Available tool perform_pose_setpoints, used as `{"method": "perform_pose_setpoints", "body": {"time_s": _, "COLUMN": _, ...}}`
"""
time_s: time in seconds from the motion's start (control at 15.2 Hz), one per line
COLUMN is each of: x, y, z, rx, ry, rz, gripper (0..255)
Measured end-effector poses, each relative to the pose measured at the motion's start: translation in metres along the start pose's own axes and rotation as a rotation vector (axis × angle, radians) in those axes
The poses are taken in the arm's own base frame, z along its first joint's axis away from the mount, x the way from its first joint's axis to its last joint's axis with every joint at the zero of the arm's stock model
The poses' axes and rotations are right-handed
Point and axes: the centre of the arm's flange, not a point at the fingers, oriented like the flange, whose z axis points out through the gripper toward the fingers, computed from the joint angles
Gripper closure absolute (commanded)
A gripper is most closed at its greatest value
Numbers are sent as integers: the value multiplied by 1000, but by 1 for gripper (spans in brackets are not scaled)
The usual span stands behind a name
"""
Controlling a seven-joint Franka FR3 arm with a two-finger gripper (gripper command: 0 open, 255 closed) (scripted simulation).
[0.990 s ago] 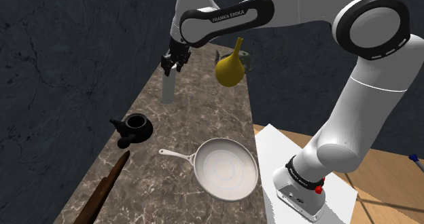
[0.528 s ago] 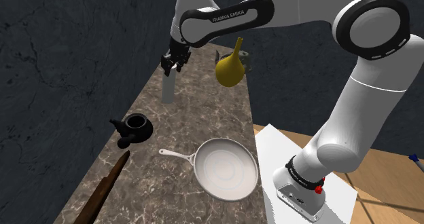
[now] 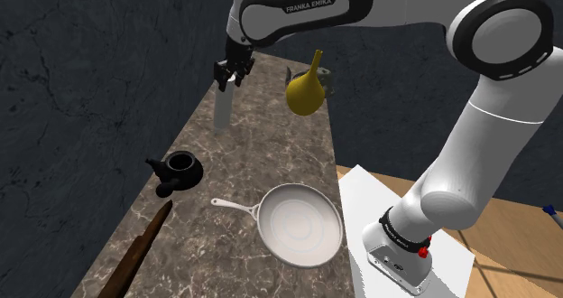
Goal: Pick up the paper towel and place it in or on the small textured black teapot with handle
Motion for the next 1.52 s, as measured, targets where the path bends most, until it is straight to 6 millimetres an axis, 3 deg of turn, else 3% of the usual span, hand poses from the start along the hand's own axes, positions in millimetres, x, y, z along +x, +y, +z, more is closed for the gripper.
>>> {"method": "perform_pose_setpoints", "body": {"time_s": 1.52, "x": 21, "y": -4, "z": -120, "rx": 0, "ry": 0, "rz": 0, "gripper": 255}}
